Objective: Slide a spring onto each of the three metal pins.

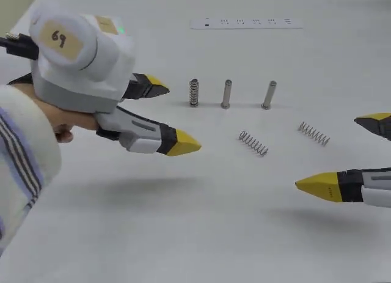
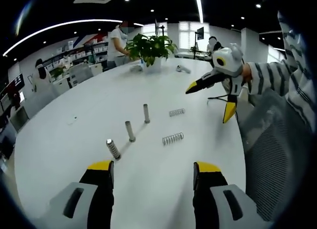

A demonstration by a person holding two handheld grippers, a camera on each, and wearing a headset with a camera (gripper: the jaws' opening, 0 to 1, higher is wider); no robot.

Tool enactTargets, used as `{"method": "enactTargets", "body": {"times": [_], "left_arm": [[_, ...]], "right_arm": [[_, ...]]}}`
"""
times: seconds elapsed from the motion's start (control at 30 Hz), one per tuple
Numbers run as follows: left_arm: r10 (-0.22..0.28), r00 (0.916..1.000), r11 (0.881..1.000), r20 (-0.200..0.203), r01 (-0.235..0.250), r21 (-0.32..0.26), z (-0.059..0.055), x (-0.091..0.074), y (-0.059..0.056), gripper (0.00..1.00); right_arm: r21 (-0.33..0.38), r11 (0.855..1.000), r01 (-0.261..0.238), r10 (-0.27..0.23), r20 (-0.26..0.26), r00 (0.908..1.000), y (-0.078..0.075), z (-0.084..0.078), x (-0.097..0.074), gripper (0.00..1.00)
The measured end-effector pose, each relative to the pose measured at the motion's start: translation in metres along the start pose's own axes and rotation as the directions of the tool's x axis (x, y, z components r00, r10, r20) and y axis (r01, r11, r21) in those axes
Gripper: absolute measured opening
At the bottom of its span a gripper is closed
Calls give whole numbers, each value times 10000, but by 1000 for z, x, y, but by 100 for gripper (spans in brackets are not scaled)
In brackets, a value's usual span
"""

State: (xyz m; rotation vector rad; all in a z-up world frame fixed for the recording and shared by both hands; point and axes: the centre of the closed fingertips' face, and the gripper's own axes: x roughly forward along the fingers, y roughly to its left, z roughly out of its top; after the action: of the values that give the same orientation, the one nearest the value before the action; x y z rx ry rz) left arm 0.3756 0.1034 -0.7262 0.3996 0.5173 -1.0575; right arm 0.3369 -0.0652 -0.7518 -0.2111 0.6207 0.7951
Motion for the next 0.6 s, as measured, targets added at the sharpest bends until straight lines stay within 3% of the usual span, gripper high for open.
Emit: {"method": "enactTargets", "body": {"times": [0.17, 0.27, 0.4, 0.6], "left_arm": [[-440, 9989, 9977, -162, 448, 505, 5, 11, -2, 55], [-1256, 9910, 9906, -471, 1279, 492, 3, 18, -13, 46], [-1194, 9902, 9861, -721, 1267, 1077, 4, 29, -11, 40], [-1708, 9801, 9683, -1007, 1859, 1667, 7, 46, -16, 36]], "right_arm": [[72, 10000, 50, -50, 40, 10000, -2, 1, -1, 100], [81, 9999, 81, -81, 49, 10000, -3, 1, -2, 100], [171, 9999, 11, -12, 53, 10000, -3, 0, -2, 99], [168, 9998, -75, 74, 19, 10000, -1, -2, -1, 99]]}}
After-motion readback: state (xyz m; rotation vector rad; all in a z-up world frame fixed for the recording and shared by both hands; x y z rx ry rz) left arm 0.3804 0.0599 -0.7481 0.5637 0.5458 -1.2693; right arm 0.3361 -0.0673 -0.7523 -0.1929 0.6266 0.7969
